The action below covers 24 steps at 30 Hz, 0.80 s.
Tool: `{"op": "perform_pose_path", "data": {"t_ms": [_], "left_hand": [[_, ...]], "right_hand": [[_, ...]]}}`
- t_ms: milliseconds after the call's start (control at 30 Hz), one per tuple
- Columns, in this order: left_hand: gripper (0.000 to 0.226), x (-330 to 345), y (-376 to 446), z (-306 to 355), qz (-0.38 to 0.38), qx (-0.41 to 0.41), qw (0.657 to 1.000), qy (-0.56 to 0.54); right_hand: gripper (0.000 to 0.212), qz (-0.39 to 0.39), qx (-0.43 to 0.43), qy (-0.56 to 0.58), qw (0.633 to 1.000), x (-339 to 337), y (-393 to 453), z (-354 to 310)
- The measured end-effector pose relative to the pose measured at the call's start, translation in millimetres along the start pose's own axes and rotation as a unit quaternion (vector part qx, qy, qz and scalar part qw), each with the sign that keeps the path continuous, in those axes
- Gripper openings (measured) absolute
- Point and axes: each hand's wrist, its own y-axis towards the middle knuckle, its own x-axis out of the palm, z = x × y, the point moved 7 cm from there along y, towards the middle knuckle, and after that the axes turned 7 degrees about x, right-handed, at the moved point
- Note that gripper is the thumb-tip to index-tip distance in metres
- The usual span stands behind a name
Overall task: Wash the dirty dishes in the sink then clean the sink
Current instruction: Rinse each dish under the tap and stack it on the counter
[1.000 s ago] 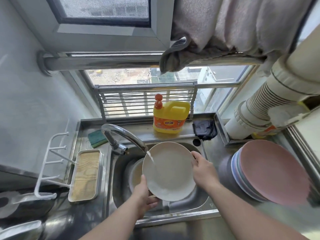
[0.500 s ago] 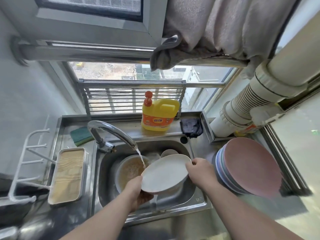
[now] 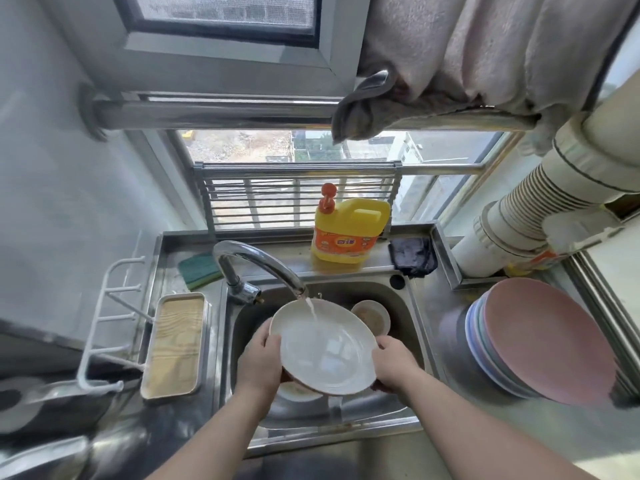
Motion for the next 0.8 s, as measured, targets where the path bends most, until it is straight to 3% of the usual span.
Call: {"op": "perform_pose_path", "data": {"t_ms": [167, 367, 500, 600, 700, 800], "left_hand": [[0.054, -24, -17, 27, 0.04, 0.117, 0.984, 0.128], [0.056, -45, -28, 16, 0.096, 0.115, 0.979, 0.14], [0.046, -42, -20, -22, 0.11, 0.03, 0.989, 0.095], [0.035, -20, -13, -47, 0.102, -0.095, 0.99, -0.005], [0.029, 22, -13, -62, 0.054, -0.205, 0.964, -0.158], [0.032, 53, -18, -69, 0.042, -0.268, 0.937, -0.222]], "right_hand": [[0.02, -0.031, 0.013, 0.058, 0.998, 38, 5, -11], [0.024, -0.038, -0.01, 0.089, 0.995, 66, 13, -29], [0.022, 0.033, -0.067, 0.056, 0.996, 47, 5, -39], [0.023, 0.081, -0.117, 0.011, 0.99, 22, -7, -47], [0.021, 0.11, -0.156, -0.048, 0.98, -2, -20, -53], [0.025, 0.141, -0.168, -0.114, 0.969, -20, -25, -53]]}}
